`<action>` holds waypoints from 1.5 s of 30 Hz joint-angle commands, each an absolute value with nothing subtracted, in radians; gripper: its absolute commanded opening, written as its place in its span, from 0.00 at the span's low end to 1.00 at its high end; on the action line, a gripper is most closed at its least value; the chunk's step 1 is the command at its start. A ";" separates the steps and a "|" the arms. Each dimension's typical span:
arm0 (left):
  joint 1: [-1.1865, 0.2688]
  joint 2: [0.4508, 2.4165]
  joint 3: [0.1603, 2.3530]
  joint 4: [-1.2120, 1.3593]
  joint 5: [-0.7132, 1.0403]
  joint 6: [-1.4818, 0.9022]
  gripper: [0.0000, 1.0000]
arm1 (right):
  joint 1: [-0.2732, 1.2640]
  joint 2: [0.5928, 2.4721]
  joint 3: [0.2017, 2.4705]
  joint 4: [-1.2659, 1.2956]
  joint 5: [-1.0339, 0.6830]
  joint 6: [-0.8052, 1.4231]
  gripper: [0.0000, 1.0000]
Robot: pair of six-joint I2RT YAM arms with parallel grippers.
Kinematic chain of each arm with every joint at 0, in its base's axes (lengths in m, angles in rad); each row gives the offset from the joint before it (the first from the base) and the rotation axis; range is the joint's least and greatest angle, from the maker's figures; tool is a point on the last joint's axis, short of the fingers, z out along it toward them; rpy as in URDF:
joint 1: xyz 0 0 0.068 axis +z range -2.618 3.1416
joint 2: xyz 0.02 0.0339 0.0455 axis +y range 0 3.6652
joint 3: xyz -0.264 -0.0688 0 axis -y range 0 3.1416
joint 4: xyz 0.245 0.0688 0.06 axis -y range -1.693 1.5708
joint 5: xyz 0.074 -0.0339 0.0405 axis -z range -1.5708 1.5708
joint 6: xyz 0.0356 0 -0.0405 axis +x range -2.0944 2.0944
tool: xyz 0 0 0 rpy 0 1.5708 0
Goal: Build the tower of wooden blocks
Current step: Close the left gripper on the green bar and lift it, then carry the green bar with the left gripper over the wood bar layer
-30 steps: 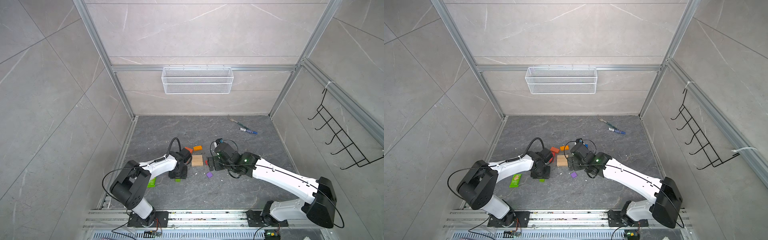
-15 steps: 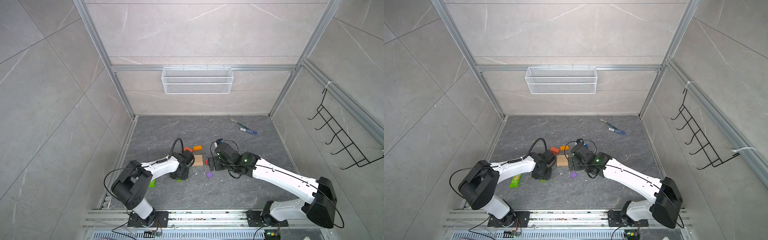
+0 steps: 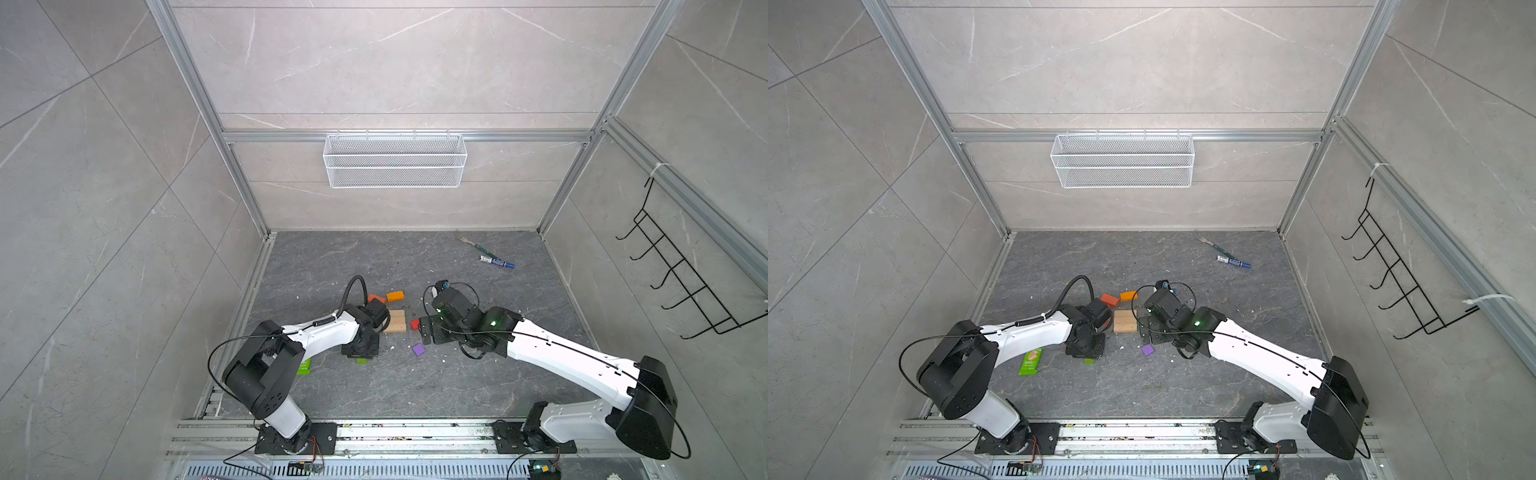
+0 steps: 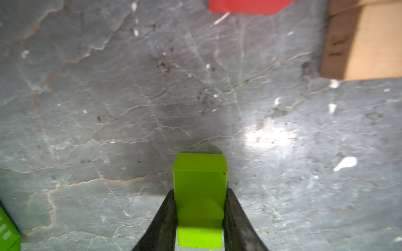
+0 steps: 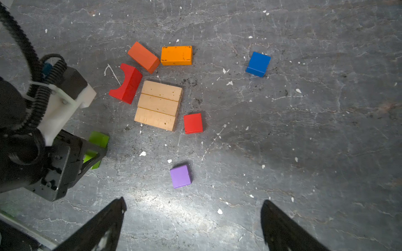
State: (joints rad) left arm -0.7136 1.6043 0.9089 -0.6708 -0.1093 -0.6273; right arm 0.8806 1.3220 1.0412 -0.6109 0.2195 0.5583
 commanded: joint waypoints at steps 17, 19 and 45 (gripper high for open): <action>-0.717 1.702 1.188 -0.598 0.041 -0.657 0.28 | 0.852 1.195 0.957 -0.621 0.183 0.589 0.99; -0.717 1.727 1.215 -0.590 0.050 -0.658 0.28 | 0.851 1.181 0.948 -0.620 0.179 0.589 0.99; -0.692 1.884 1.360 -0.644 -0.001 -0.649 0.29 | 0.850 1.117 0.856 -0.544 0.125 0.531 0.99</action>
